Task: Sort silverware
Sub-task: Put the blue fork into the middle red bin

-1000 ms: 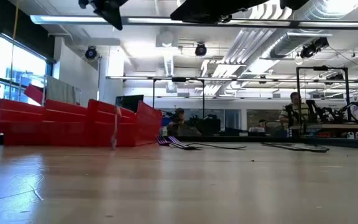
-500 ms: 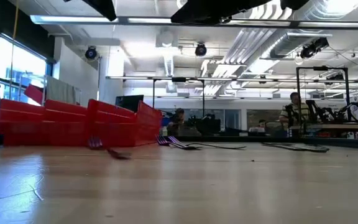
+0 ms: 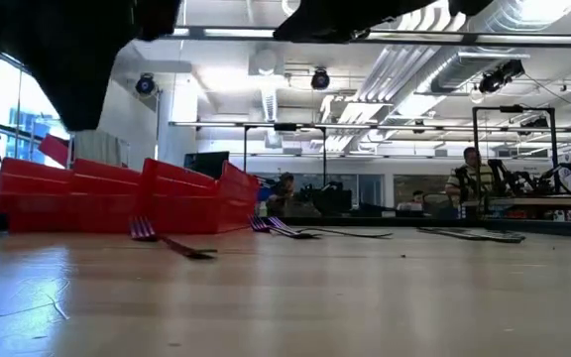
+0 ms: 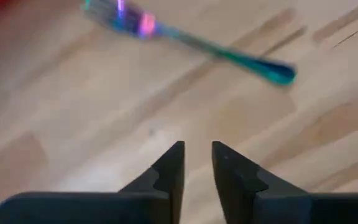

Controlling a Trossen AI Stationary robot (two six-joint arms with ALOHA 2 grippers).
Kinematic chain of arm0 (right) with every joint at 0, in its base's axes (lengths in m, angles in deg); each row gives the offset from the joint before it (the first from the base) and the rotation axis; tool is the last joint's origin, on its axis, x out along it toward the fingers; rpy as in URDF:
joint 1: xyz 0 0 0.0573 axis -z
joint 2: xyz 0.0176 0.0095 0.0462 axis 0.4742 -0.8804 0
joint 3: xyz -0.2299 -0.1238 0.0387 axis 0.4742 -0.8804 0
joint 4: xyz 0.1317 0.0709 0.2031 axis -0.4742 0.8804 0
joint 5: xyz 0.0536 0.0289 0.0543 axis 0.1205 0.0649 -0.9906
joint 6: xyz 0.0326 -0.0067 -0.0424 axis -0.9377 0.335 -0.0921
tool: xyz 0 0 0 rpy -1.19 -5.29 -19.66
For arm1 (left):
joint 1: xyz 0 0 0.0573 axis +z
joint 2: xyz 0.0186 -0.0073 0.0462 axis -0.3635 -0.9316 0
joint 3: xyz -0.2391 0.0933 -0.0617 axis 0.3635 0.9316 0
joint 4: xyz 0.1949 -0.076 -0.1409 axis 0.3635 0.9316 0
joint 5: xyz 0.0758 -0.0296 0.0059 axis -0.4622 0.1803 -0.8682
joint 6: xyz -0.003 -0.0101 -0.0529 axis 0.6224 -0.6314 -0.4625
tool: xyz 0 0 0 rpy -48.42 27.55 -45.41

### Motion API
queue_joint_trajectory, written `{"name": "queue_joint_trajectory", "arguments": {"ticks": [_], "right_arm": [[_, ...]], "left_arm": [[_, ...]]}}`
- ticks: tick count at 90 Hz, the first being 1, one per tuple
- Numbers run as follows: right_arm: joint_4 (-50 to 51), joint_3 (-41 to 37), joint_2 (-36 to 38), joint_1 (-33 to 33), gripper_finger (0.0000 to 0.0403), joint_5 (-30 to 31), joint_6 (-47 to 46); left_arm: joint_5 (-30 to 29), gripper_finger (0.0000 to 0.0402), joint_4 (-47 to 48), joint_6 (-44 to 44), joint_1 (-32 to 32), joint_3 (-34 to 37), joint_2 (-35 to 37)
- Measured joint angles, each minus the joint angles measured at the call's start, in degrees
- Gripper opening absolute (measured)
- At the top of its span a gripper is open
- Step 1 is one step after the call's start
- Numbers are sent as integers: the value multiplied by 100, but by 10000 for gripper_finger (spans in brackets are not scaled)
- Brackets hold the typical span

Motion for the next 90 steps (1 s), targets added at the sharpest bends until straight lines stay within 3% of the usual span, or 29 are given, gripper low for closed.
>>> {"name": "queue_joint_trajectory", "arguments": {"ticks": [12,24,33,43,66,90], "right_arm": [[645,2,0,-2,231,-7,-194],[1293,0,0,-2,231,35,-465],[1754,2,0,-2,231,175,-746],[2346,2,0,-2,231,268,-1075],[3339,2,0,-2,231,271,-1890],[3567,2,0,-9,231,271,-2198]], "left_arm": [[-17,131,-293,-330,323,178,46],[34,170,-1531,-331,790,954,273],[263,192,-2613,-341,1140,1659,351],[723,203,-3120,-456,1439,2171,339],[837,186,-3235,-652,1696,2545,351],[479,110,-3247,-453,1920,2787,337]]}}
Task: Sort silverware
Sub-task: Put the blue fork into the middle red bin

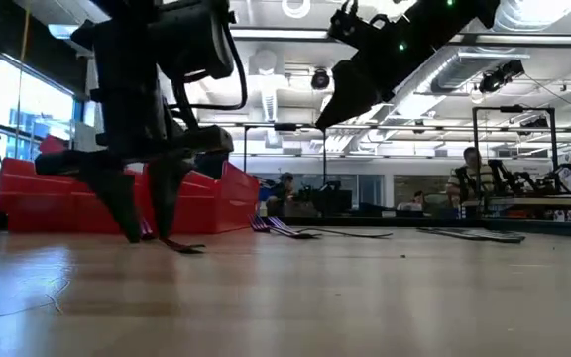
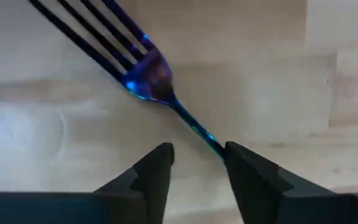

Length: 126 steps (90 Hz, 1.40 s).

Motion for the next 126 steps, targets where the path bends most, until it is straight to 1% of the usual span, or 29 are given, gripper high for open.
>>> {"name": "queue_joint_trajectory", "arguments": {"ticks": [9,24,29,36,42,52,73,82,94,102,113,126], "right_arm": [[44,0,0,0,231,-2,-17],[45,0,0,2,231,-4,-32],[42,0,0,2,231,-4,-32],[40,0,0,2,231,-4,-36],[38,0,0,2,231,-9,-65],[40,0,0,2,231,-39,-61],[36,0,0,2,231,-105,-59],[37,0,0,2,231,-107,-59],[38,0,0,2,231,-109,-59],[37,0,0,2,231,-111,-59],[36,0,0,2,231,-114,-59],[36,0,0,2,231,-118,-61]], "left_arm": [[126,75,204,229,3,-4,-4],[489,30,1084,253,-293,-82,53],[521,22,1289,218,-381,-211,93],[597,18,1868,115,-520,-404,114],[613,19,2001,76,-602,-574,160],[556,29,2152,74,-692,-560,123],[456,62,1980,22,-707,-494,121],[595,74,2030,-40,-707,-440,124],[667,93,2382,-308,-828,-448,179],[864,110,2485,-511,-921,-424,253],[921,140,2323,-899,-1026,-56,406],[855,177,1429,-1358,-999,674,791]]}}
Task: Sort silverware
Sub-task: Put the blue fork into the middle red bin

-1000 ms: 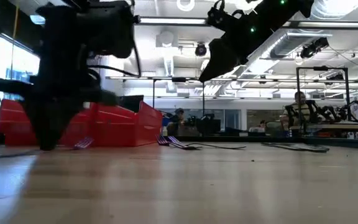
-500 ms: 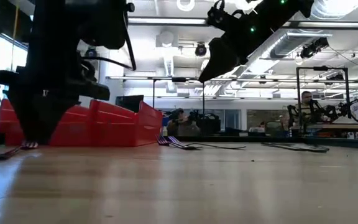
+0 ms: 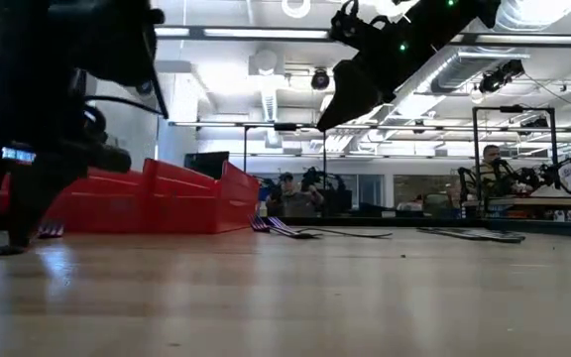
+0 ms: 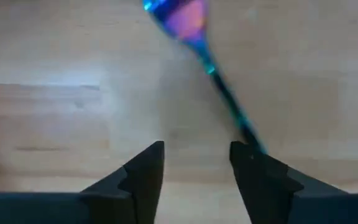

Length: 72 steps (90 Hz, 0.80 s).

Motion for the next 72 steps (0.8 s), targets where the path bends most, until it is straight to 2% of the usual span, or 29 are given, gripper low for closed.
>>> {"name": "queue_joint_trajectory", "arguments": {"ticks": [9,22,38,56,72], "right_arm": [[0,0,0,0,231,-79,-58],[1,0,0,0,231,-127,-103],[1,0,0,0,231,-150,-105],[-2,0,0,13,231,-191,-105],[-2,0,0,13,231,-223,-106]], "left_arm": [[-43,196,-587,-304,36,476,322],[-235,203,-680,-642,35,630,681],[-1407,199,-614,-1176,-89,488,1058],[-1616,198,-572,-1407,-65,541,905],[-2047,198,-720,-1837,17,649,562]]}}
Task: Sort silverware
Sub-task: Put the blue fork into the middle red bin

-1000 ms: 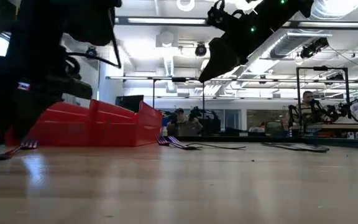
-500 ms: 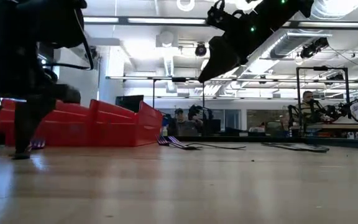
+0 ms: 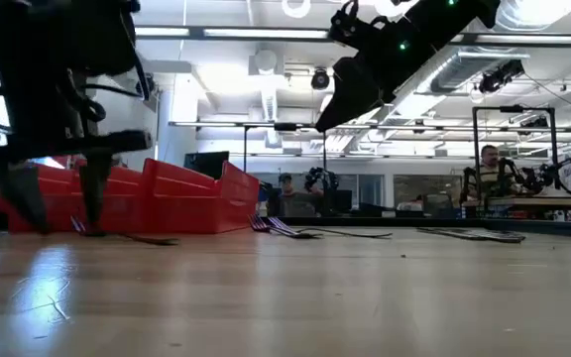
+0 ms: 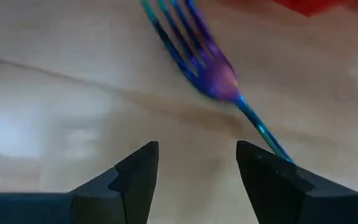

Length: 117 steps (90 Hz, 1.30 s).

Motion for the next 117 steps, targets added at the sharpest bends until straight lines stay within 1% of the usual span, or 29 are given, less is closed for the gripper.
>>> {"name": "queue_joint_trajectory", "arguments": {"ticks": [7,22,35,44,53,64,74,84,95,104,117], "right_arm": [[0,0,0,0,231,0,1],[8,-1,0,0,231,2,1],[2,0,0,0,231,2,1],[0,0,0,0,231,2,1],[4,0,-1,0,231,4,1],[4,0,-2,0,231,4,1],[7,0,-2,0,231,4,1],[7,0,-2,0,231,4,1],[6,0,-2,0,231,4,1],[6,0,-2,0,231,4,1],[4,0,-2,0,231,4,1]], "left_arm": [[-178,198,-104,-171,12,0,-88],[-406,198,-288,-248,20,-65,-134],[-832,197,-413,-484,-10,-136,-130],[-835,197,-364,-495,74,-59,-158],[-701,197,-445,-481,137,49,-174],[-533,197,-474,-266,157,144,-182],[-105,188,-424,237,172,129,-180],[517,162,-328,777,156,117,-165],[1064,125,-41,1139,136,105,-121],[1235,96,61,1377,146,135,-21],[1333,58,111,1738,170,152,142]]}}
